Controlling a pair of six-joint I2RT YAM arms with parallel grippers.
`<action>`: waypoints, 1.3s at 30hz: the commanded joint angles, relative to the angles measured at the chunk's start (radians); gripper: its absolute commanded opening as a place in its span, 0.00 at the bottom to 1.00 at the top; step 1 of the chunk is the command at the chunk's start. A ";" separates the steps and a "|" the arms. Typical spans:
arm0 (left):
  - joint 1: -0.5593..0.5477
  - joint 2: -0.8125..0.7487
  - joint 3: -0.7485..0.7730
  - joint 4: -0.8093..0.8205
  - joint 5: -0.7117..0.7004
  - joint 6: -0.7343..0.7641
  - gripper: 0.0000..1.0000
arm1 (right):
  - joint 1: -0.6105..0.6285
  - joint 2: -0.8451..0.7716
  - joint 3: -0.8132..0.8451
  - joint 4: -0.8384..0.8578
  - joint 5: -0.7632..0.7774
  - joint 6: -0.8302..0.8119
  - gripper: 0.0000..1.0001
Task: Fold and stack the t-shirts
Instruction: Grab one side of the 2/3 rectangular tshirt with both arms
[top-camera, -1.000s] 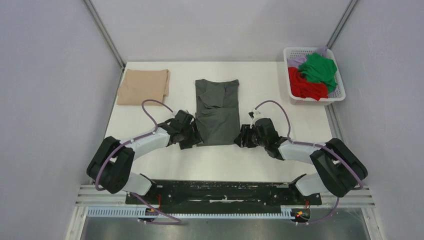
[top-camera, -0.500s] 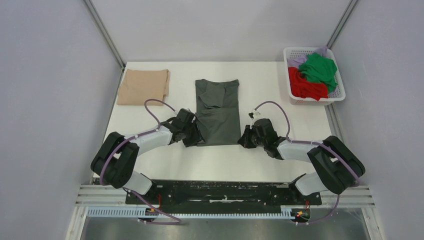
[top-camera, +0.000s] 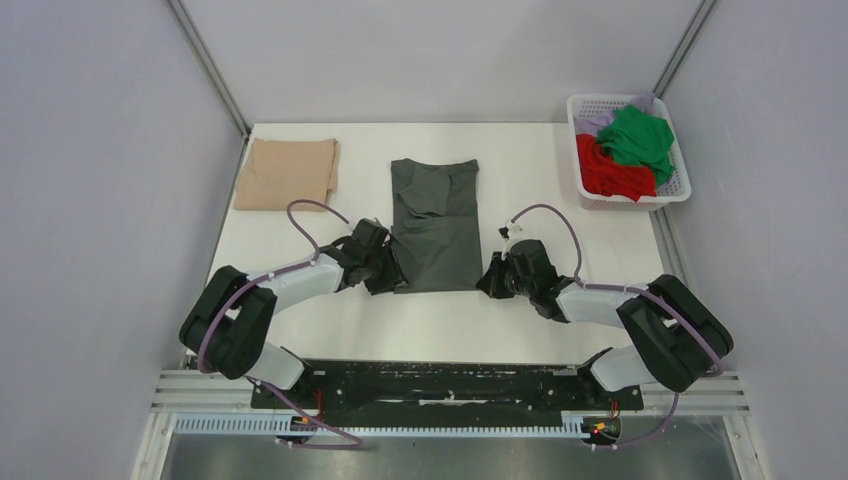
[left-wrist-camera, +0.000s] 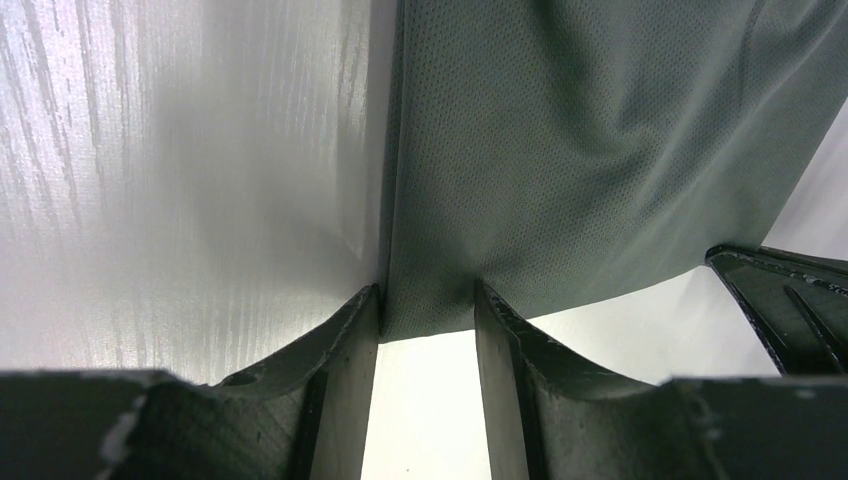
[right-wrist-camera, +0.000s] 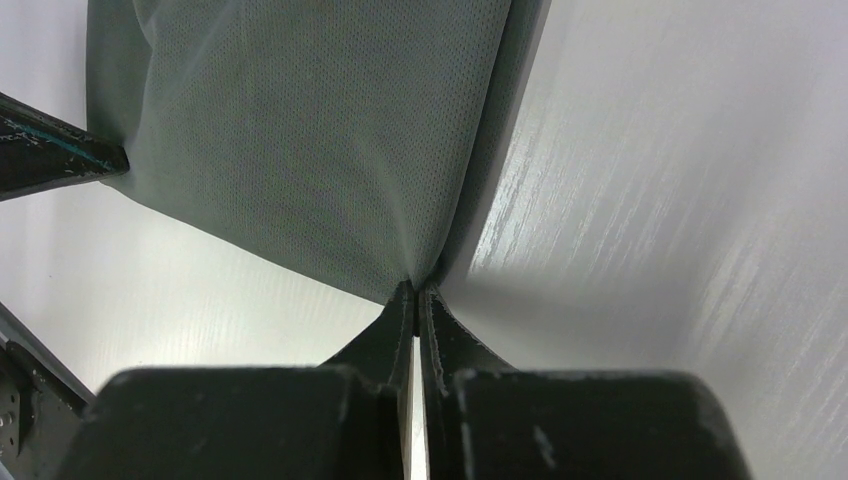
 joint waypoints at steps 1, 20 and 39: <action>-0.006 0.017 -0.043 -0.126 -0.060 -0.028 0.47 | 0.006 -0.024 -0.028 -0.008 0.011 -0.021 0.00; -0.060 0.061 -0.012 -0.134 -0.022 -0.057 0.32 | 0.005 -0.051 -0.056 0.016 0.005 -0.021 0.00; -0.160 -0.409 -0.049 -0.415 -0.100 -0.048 0.02 | 0.139 -0.432 -0.138 -0.114 -0.088 -0.144 0.00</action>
